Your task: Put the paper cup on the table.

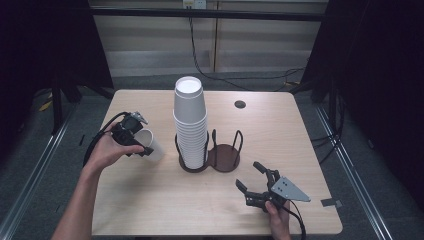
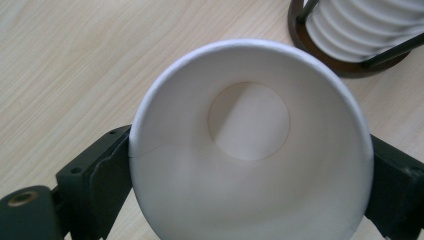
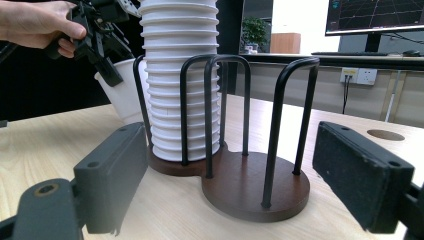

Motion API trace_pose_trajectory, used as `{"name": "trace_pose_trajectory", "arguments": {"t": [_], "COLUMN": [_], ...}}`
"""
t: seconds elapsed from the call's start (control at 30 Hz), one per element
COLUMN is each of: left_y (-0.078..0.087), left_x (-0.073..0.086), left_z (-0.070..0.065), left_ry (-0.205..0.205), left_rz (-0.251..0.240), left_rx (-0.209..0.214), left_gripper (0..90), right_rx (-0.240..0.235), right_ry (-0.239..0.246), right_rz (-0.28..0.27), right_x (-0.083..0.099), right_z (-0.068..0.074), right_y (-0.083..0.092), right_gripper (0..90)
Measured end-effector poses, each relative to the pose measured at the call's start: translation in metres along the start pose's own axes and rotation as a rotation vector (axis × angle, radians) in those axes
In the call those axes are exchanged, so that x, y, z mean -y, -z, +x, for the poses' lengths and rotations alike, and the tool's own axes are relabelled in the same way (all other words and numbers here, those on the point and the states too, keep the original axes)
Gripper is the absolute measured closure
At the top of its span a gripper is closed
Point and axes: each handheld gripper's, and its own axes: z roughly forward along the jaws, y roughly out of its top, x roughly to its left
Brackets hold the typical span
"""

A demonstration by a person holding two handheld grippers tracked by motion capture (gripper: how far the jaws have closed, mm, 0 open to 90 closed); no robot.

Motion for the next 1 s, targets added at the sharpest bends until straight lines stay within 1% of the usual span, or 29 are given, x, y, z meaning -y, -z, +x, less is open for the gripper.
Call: {"name": "trace_pose_trajectory", "arguments": {"t": [0.03,0.1,0.13,0.17,0.2,0.23,0.27,0.3,0.33,0.4,0.47,0.5,0.57,0.6,0.67,0.7,0.8,0.83,0.9,0.93,0.97,1.0], "left_y": [-0.001,-0.005,-0.006,-0.006,-0.006,-0.006,-0.007,-0.008,-0.010,-0.013,-0.014,-0.016,-0.017,-0.021,-0.024,-0.024,-0.033,-0.034,-0.037,-0.037,-0.037,-0.039], "left_x": [-0.001,-0.004,-0.006,-0.006,-0.009,-0.009,-0.013,-0.016,-0.017,-0.019,-0.019,-0.020,-0.020,-0.020,-0.019,-0.019,-0.014,-0.013,-0.009,-0.007,-0.007,-0.005], "left_z": [0.001,0.000,0.000,0.000,-0.001,-0.001,-0.002,-0.003,-0.004,-0.006,-0.007,-0.008,-0.008,-0.008,-0.008,-0.008,-0.007,-0.007,-0.007,-0.005,-0.005,-0.004], "left_ry": [-0.010,-0.002,-0.017,-0.017,-0.024,-0.024,-0.042,-0.066,-0.059,-0.074,-0.072,-0.079,-0.074,-0.084,-0.081,-0.081,-0.060,-0.050,-0.055,-0.041,-0.041,-0.021], "left_rz": [0.003,0.033,0.036,0.036,0.054,0.054,0.091,0.106,0.100,0.095,0.087,0.080,0.080,0.089,0.095,0.095,0.089,0.089,0.082,0.078,0.078,0.068], "left_rx": [-0.007,-0.035,-0.037,-0.037,-0.050,-0.050,-0.066,-0.077,-0.075,-0.077,-0.083,-0.089,-0.087,-0.082,-0.068,-0.068,-0.057,-0.052,-0.040,-0.017,-0.017,-0.003], "left_gripper": [7.9,7.8,7.3,7.5,7.4,7.4,7.2,7.1,6.9,6.0,5.4,5.1,5.0,4.5,3.8,3.7,3.4,6.3,5.7,6.1,6.4,8.6], "right_rx": [0.000,0.000,0.000,0.000,-0.001,-0.001,-0.001,-0.001,-0.001,0.000,-0.001,0.000,0.000,-0.002,-0.001,-0.001,-0.001,-0.001,0.000,-0.001,0.000,-0.001], "right_ry": [0.001,0.000,0.001,0.001,0.001,0.001,0.001,0.001,0.001,0.001,0.001,0.001,0.001,0.002,0.001,0.001,0.001,0.001,0.001,0.001,0.001,0.001], "right_rz": [0.000,0.001,0.000,0.000,0.000,0.000,0.000,0.000,0.000,0.000,-0.001,0.000,0.000,-0.001,0.000,0.000,0.000,0.000,0.001,0.000,0.001,0.000], "right_x": [0.000,0.000,0.000,0.000,0.000,0.000,0.000,0.000,0.000,0.000,0.000,0.000,0.000,0.000,0.000,0.000,0.000,0.000,0.000,0.000,0.000,0.000], "right_z": [0.000,0.000,0.000,0.000,0.000,0.000,0.000,0.000,0.000,0.000,0.000,0.000,0.000,0.000,0.000,0.000,0.000,0.000,0.000,0.000,0.000,0.000], "right_y": [0.000,0.000,0.000,0.000,0.000,0.000,0.000,0.000,0.000,0.000,0.000,0.000,0.000,0.000,0.000,0.000,0.000,0.000,0.000,0.000,0.000,0.000], "right_gripper": [13.9,14.0,14.0,14.0,13.9,14.0,13.9,13.9,14.0,13.9,13.9,14.0,13.9,13.9,13.9,13.9,13.9,13.9,13.9,13.9,13.9,13.9]}}
